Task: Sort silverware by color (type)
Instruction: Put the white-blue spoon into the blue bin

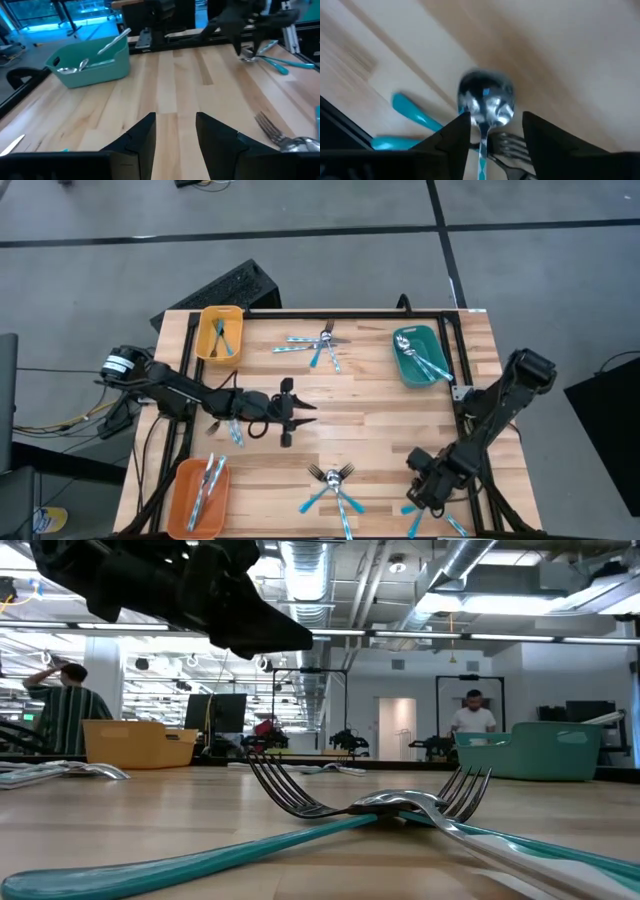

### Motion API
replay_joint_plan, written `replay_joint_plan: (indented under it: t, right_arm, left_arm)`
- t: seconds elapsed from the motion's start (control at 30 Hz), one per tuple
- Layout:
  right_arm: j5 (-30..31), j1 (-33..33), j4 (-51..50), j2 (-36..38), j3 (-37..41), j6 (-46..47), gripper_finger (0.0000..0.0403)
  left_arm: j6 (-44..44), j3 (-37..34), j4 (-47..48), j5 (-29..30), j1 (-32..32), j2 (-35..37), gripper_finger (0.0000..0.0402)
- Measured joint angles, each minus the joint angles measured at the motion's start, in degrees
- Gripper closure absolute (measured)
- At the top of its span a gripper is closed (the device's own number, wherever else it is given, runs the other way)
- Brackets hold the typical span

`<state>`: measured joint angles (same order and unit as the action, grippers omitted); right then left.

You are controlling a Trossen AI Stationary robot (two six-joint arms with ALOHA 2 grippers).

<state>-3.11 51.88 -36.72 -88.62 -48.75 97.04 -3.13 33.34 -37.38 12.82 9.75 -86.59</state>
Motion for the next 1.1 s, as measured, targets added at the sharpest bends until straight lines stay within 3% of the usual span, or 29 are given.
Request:
replay_joint_plan:
  t: [0.27,0.6,0.73,0.93,1.1]
  right_arm:
    - [-4.7,2.0,2.9,-5.4,-0.2,-3.5,0.022]
    - [-4.1,-2.5,-3.5,-5.6,-0.2,-6.1,0.0328]
    - [3.1,-5.2,-5.7,-3.7,0.1,-8.6,0.0383]
    - [17.6,-9.3,-8.7,1.0,0.1,-9.6,0.0381]
    - [33.4,-15.4,-9.0,6.3,0.1,-14.8,0.0386]
  left_arm:
    - [0.2,0.0,-0.6,0.0,-2.3,0.0,0.0274]
    - [1.4,0.0,-0.7,0.0,-2.9,0.0,0.0274]
    - [1.8,0.0,-0.5,0.0,-2.9,0.0,0.0274]
    - [3.8,0.0,0.3,0.0,-2.8,0.0,0.0274]
    - [5.8,0.0,2.9,0.0,-2.6,1.3,0.0274]
